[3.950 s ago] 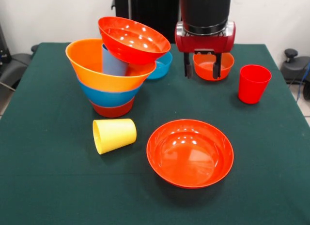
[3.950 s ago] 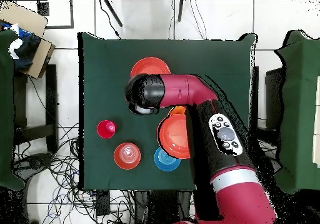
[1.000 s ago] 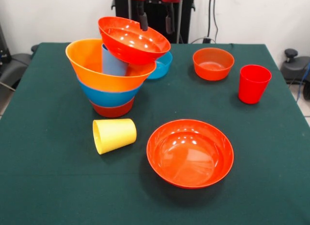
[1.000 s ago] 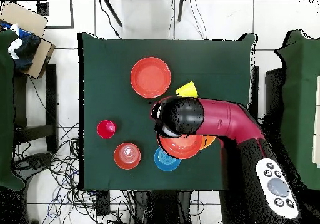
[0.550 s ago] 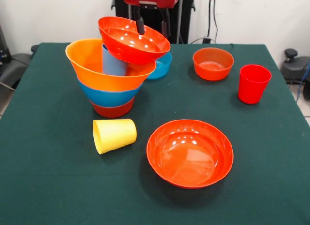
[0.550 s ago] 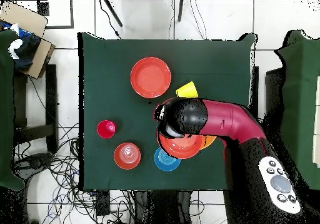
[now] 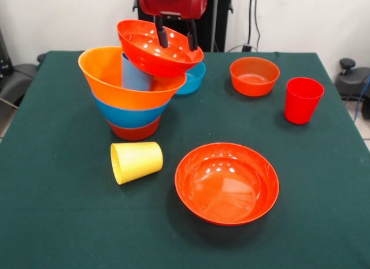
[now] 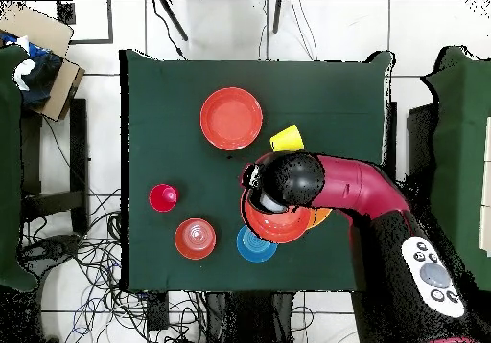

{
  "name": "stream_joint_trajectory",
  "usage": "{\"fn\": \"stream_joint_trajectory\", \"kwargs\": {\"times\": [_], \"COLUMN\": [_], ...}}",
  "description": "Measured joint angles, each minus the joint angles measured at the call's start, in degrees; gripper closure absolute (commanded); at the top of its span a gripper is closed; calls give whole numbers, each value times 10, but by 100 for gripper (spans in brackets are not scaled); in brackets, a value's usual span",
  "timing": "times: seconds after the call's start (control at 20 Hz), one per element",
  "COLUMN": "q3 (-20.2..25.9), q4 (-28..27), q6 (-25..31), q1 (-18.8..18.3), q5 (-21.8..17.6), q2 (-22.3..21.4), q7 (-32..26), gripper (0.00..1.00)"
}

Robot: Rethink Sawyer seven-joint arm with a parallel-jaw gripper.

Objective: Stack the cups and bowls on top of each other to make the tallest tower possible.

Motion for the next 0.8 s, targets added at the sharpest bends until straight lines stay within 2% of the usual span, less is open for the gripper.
{"fn": "stream_joint_trajectory", "kwargs": {"times": [0.8], "q3": [19], "q4": [1], "q6": [0], "q1": [-21], "q5": [-4], "q2": [1], "q7": [0], "gripper": [0]}}
